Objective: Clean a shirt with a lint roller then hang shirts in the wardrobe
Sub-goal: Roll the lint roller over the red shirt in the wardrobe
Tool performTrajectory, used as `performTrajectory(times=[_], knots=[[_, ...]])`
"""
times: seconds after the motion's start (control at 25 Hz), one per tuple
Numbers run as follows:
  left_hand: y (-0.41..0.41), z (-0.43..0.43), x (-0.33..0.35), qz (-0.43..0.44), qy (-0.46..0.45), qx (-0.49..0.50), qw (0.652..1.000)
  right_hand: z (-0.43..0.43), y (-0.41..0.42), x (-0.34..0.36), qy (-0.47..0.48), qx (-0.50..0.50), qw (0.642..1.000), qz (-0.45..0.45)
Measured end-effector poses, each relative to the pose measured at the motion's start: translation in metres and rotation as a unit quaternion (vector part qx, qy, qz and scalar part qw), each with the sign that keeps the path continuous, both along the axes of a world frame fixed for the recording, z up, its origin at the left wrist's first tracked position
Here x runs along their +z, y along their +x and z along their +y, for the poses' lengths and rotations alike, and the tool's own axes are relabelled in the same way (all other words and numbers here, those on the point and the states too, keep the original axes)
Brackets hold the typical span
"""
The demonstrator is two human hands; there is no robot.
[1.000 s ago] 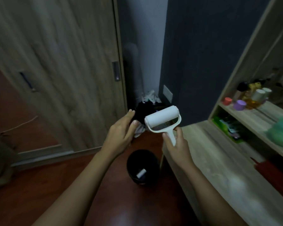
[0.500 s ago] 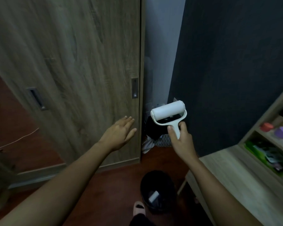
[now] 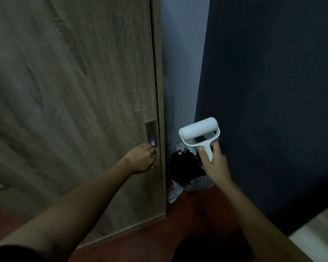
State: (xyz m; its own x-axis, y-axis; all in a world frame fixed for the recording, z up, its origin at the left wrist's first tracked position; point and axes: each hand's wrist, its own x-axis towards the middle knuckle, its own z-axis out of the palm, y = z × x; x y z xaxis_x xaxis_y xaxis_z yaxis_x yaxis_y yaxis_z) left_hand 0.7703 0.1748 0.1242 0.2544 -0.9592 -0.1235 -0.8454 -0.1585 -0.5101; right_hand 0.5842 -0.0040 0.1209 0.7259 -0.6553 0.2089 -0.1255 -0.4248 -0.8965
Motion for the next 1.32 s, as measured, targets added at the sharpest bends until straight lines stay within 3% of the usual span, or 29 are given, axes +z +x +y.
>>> performTrajectory(times=[0.28,0.6,1.08,1.32], knots=[[0.076,-0.043,-0.004,-0.026,0.083,-0.026,0.996,-0.033,0.057,0.000,-0.003,-0.003,1.000,0.016],[0.087,-0.041,-0.019,-0.110,0.048,-0.106,0.987,-0.016,0.084,-0.004,-0.012,-0.009,1.000,0.028],[0.126,0.133,-0.015,-0.102,0.044,-0.068,0.991,0.114,0.126,0.011,-0.021,0.038,0.999,-0.021],[0.147,0.239,-0.013,-0.121,0.051,0.001,0.991,0.185,0.142,0.015,-0.034,0.059,0.997,-0.022]])
